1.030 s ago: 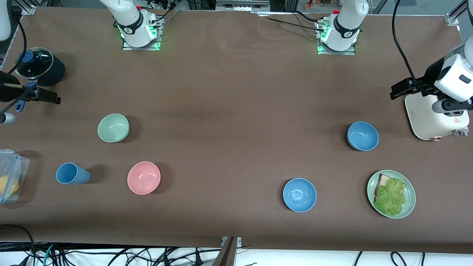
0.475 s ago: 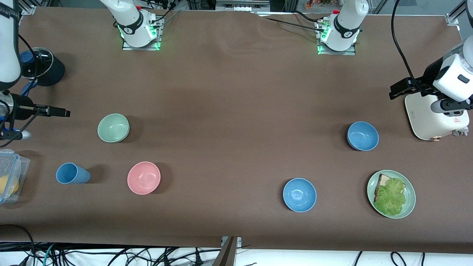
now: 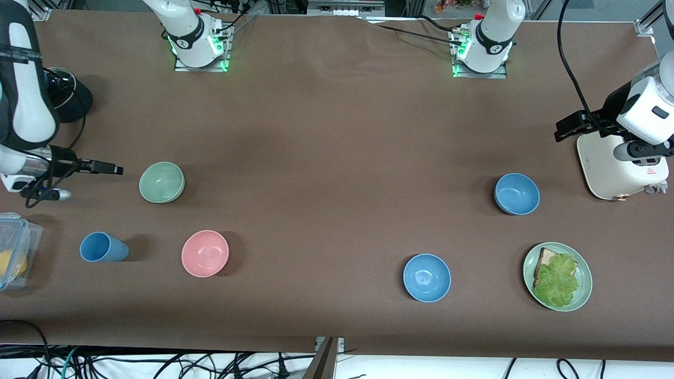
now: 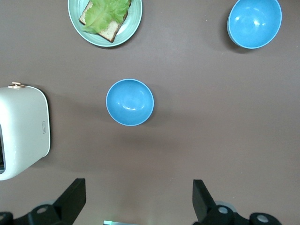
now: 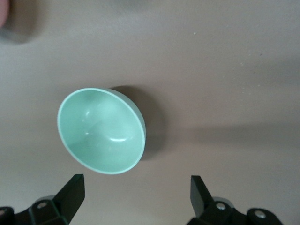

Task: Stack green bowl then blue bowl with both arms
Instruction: 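Move the right gripper out to the rim of the pale green bowl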

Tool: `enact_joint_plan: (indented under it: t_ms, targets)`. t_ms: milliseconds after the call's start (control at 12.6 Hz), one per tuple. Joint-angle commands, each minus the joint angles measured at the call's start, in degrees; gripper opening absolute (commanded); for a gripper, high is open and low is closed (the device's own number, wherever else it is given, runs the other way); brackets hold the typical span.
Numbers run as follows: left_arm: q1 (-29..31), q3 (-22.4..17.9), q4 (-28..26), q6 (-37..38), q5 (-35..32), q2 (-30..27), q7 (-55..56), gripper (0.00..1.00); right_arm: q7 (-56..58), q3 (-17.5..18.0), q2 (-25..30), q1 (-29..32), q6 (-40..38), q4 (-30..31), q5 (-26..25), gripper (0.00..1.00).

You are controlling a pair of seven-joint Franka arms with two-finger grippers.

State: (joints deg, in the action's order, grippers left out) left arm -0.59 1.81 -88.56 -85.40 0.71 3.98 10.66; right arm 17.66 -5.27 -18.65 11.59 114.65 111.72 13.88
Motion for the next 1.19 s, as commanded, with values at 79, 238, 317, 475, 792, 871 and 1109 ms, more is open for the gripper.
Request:
enact_joint_plan:
  t_ms: [79,238,317,475,792,871,1109]
  targets:
    - [-0.2,0.2,0.5,0.8,-0.8,-0.5,0.3,1.00,4.6,0.6,0.5,0.4,9.9,7.3,4.4,1.00]
    - [-0.2,0.9,0.5,0.8,-0.8,-0.5,0.5,1.00,6.9,0.6,-0.7,0.4,13.0,9.2,6.8,1.00]
    - [-0.1,0.9,0.5,0.9,-0.8,-0.6,0.5,1.00,8.2,0.6,-1.0,0.4,14.4,10.1,8.2,1.00]
    - [0.2,0.8,0.5,1.2,-0.8,-0.5,0.2,1.00,9.6,0.7,-2.5,0.4,16.4,10.6,9.8,1.00]
    - [0.5,0.8,0.3,1.3,-0.8,-0.4,0.4,1.00,12.6,1.2,-5.0,0.3,19.9,10.6,13.3,1.00]
    - [0.6,0.6,0.4,1.3,-0.8,-0.3,0.3,1.00,13.1,1.2,-5.4,0.2,20.6,10.6,14.2,0.99]
    - [0.7,0.5,0.3,1.4,-0.8,-0.2,0.3,1.00,13.2,1.3,-5.6,0.0,20.0,10.7,15.0,0.42]
